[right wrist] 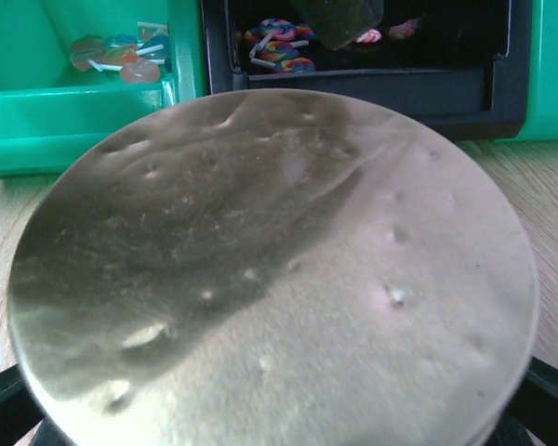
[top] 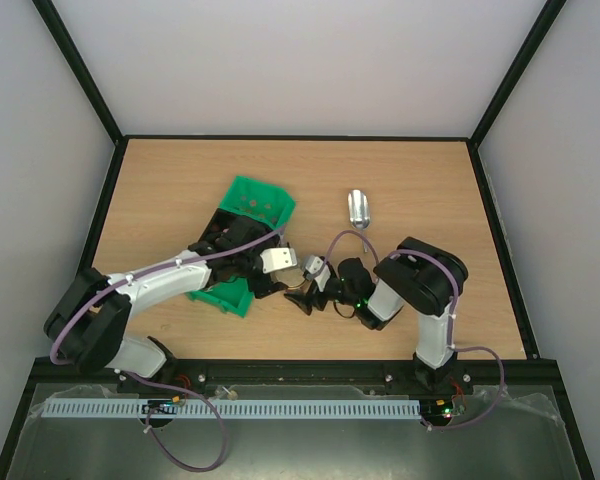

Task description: Pack the candies

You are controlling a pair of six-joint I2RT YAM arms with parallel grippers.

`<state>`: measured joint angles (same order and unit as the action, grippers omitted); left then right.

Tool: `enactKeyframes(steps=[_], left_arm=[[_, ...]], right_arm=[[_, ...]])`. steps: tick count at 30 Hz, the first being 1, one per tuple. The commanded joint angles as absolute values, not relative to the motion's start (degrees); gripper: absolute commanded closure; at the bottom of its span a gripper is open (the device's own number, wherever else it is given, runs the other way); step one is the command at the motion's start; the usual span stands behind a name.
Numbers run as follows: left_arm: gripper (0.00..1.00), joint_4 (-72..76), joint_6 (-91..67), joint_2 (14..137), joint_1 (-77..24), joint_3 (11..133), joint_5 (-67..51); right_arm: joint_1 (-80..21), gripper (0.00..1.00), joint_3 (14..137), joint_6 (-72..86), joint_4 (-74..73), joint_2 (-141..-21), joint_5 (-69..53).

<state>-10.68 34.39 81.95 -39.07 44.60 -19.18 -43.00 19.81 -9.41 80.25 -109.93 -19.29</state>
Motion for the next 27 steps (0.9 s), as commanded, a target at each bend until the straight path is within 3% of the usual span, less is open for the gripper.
enactKeyframes(steps=[1,27], left_arm=[[0.14,-8.35,34.97,82.26,-39.81,44.21,-19.14],[0.15,-3.58,37.25,84.67,-42.45,42.61,-16.18]], right_arm=[[-43.78,0.02,21.0,-8.8,85.89,-111.93,-19.49],[-44.47,0.22,18.04,-9.05,88.13,-111.74,-18.39]])
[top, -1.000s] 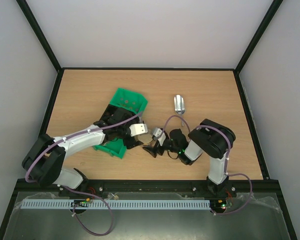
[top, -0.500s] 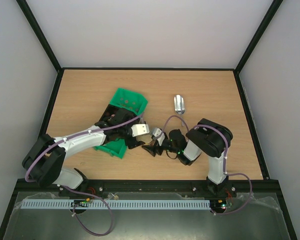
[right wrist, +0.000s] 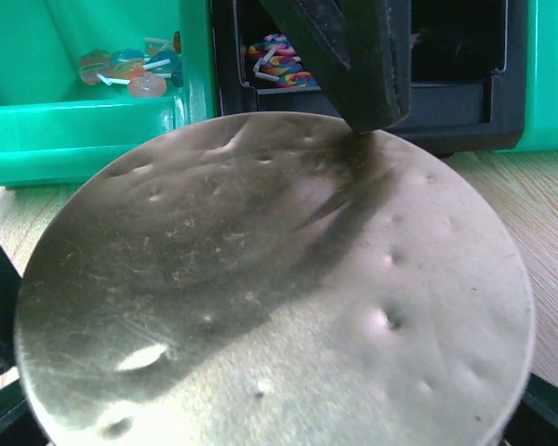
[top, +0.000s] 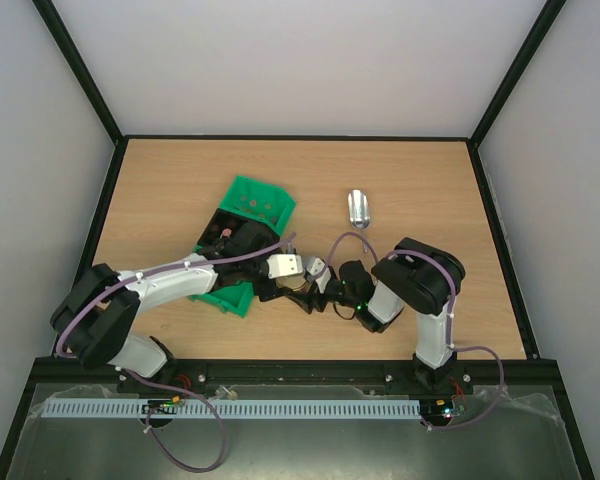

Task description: Pack the candies

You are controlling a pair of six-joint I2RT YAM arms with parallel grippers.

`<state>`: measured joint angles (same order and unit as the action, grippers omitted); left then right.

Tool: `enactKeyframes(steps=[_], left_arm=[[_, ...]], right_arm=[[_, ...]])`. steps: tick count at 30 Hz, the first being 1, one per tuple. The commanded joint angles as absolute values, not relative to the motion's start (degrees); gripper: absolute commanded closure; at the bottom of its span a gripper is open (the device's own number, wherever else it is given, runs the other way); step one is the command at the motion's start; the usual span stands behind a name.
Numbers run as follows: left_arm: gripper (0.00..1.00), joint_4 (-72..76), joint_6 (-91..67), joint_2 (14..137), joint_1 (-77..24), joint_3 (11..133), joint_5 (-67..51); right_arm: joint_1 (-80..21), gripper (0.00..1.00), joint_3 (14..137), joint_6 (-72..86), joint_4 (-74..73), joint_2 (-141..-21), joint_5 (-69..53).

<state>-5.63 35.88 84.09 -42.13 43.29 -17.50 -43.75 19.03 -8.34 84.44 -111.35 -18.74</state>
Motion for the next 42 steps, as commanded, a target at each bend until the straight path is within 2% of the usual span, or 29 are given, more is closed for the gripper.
enactKeyframes(steps=[1,7,26,30,32,34,42], left_arm=[[0.16,-3.25,36.98,84.71,-42.37,42.72,-15.32],[0.19,-3.82,36.89,84.41,-41.4,42.95,-13.83],[0.22,-6.43,36.2,82.66,-35.72,43.11,-14.12],[0.12,-10.94,38.53,78.63,-35.84,42.76,-24.04],[0.09,-10.25,36.05,77.76,-36.91,42.68,-24.78],[0.02,-8.74,33.16,78.17,-38.23,42.79,-22.73],[0.01,-5.57,26.99,81.16,-40.74,42.65,-18.87]], right_arm=[[-44.53,0.22,17.81,-9.1,88.29,-111.65,-18.49],[-44.62,0.25,16.7,-10.07,89.12,-111.65,-19.46],[-44.6,0.44,14.29,-8.63,91.95,-111.23,-18.99],[-44.9,0.45,15.62,-6.99,90.88,-111.48,-16.81],[-45.33,0.45,16.33,-6.72,90.49,-111.69,-15.83],[-45.87,0.46,17.04,-6.32,90.09,-111.8,-14.69],[-47.88,0.46,19.67,-4.05,86.56,-111.01,-11.03]])
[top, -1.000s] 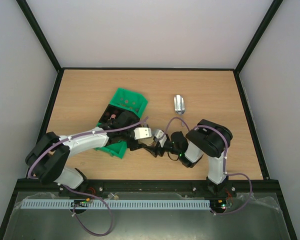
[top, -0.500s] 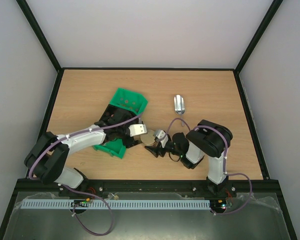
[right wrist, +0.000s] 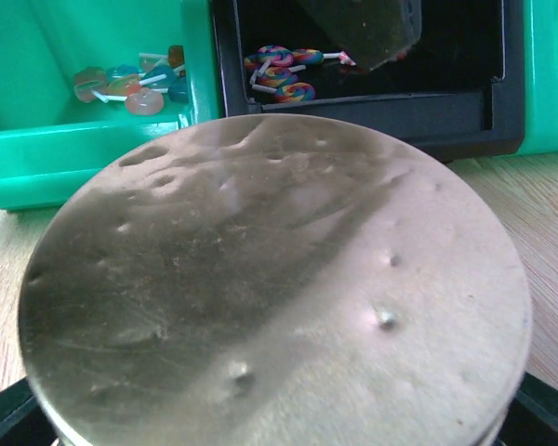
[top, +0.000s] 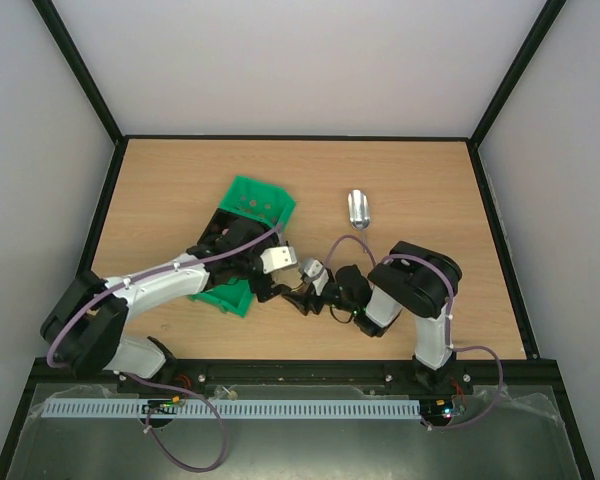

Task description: Pack the candies

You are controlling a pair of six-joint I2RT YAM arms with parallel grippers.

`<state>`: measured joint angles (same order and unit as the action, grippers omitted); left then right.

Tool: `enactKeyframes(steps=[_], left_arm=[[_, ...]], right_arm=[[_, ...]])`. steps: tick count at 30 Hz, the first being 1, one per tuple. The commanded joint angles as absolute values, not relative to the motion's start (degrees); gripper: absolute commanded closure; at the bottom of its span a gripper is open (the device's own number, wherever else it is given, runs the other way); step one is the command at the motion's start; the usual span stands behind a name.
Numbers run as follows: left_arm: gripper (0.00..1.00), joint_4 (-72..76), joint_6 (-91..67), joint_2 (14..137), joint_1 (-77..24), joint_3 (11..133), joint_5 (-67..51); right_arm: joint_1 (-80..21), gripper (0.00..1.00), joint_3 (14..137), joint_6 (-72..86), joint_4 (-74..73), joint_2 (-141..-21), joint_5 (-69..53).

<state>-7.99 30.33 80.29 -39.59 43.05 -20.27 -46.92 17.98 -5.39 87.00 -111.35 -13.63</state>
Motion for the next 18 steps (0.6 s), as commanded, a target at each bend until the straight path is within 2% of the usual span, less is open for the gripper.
enactKeyframes(steps=[1,18], left_arm=[[0.01,-5.21,26.75,81.27,-41.16,42.43,-18.5],[0.02,-4.37,21.59,84.37,-41.75,41.9,-15.65]], right_arm=[[-48.02,0.46,20.01,-3.93,85.9,-110.94,-10.74],[-48.58,0.46,21.57,-6.35,82.42,-109.78,-9.5]])
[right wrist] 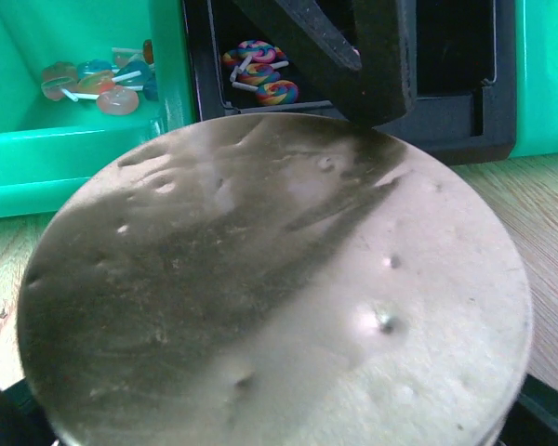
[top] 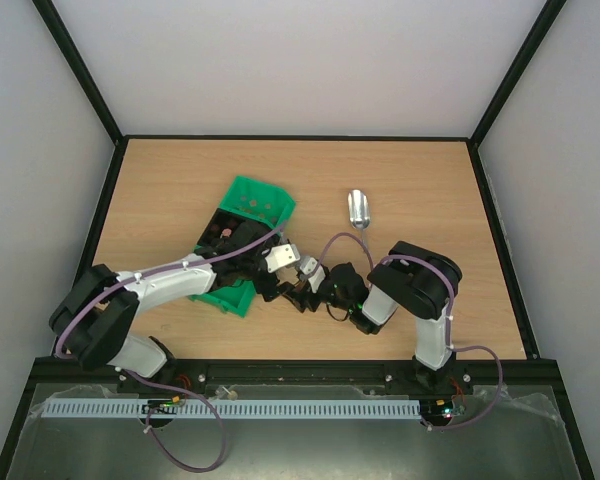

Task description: Pack the candies

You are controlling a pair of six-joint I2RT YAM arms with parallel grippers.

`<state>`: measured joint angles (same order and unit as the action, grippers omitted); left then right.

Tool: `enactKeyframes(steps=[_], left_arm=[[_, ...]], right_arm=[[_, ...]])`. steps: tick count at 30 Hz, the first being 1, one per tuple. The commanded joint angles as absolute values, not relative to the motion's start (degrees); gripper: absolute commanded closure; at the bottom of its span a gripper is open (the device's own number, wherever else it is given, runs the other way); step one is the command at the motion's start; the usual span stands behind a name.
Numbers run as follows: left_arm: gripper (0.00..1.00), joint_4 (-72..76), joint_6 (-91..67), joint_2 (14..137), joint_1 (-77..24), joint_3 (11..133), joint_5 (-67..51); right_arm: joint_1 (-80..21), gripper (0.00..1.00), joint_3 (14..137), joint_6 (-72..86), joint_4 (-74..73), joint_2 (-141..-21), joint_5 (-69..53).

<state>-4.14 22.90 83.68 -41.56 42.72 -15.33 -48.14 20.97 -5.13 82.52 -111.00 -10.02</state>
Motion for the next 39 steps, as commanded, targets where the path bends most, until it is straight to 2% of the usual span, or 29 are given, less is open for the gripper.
enactKeyframes(steps=[1,10,19,25,29,34,39], left_arm=[[0.04,-4.46,21.55,84.3,-41.75,41.82,-15.74],[0.2,-5.82,24.97,83.86,-41.66,40.87,-16.77],[0.24,-10.65,39.33,84.44,-38.01,41.73,-22.05],[0.24,-20.96,54.47,87.97,-35.13,47.36,-29.66],[0.21,-23.53,62.99,89.38,-34.71,49.65,-29.4],[0.02,-20.4,58.13,87.72,-34.13,50.42,-28.76],[0.01,-18.92,47.94,81.25,-34.22,47.23,-30.43]], right_arm=[[-48.6,0.46,21.47,-6.41,82.47,-109.59,-9.9],[-48.6,0.48,21.36,-8.34,81.44,-109.1,-15.54],[-48.6,0.52,19.27,-11.6,82.43,-108.72,-22.07],[-48.55,0.55,18.1,-12.23,83.47,-108.44,-24.75],[-48.6,0.57,18.02,-12.2,83.24,-108.51,-24.72],[-48.57,0.59,18.07,-11.49,83.06,-108.45,-23.11],[-48.56,0.6,18.07,-9.68,83.21,-108.7,-20.87]])
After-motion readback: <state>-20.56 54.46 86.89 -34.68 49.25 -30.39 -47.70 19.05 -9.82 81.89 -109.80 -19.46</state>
